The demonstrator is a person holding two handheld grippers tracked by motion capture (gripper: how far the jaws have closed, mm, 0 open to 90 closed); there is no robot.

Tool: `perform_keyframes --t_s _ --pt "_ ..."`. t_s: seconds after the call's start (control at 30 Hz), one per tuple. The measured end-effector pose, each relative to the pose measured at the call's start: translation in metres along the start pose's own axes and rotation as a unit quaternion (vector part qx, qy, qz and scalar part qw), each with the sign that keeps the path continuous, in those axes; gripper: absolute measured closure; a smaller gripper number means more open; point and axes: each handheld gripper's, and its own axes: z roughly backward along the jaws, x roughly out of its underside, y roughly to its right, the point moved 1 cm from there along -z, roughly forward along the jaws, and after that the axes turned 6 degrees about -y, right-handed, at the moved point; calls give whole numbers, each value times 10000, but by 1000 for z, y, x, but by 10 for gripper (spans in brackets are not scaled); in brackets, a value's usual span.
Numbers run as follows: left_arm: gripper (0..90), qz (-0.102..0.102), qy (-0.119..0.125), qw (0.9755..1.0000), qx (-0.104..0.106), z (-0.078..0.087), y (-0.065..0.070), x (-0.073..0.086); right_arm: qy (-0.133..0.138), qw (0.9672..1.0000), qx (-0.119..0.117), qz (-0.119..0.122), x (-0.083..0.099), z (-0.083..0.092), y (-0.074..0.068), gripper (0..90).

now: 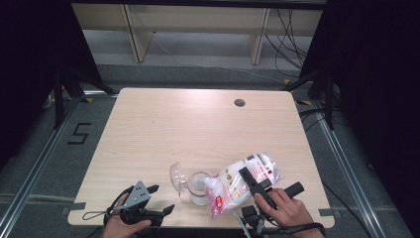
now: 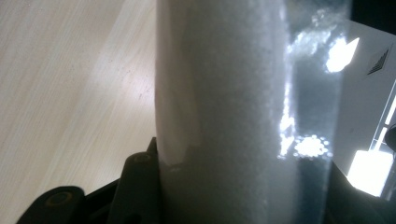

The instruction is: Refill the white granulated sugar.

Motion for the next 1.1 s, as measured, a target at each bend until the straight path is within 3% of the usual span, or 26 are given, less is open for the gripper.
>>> perform_keyframes --t_s 1.1 --pt "156 -19 -19 10000 -9 0 0 0 21 9999 45 121 0 0 -1 614"
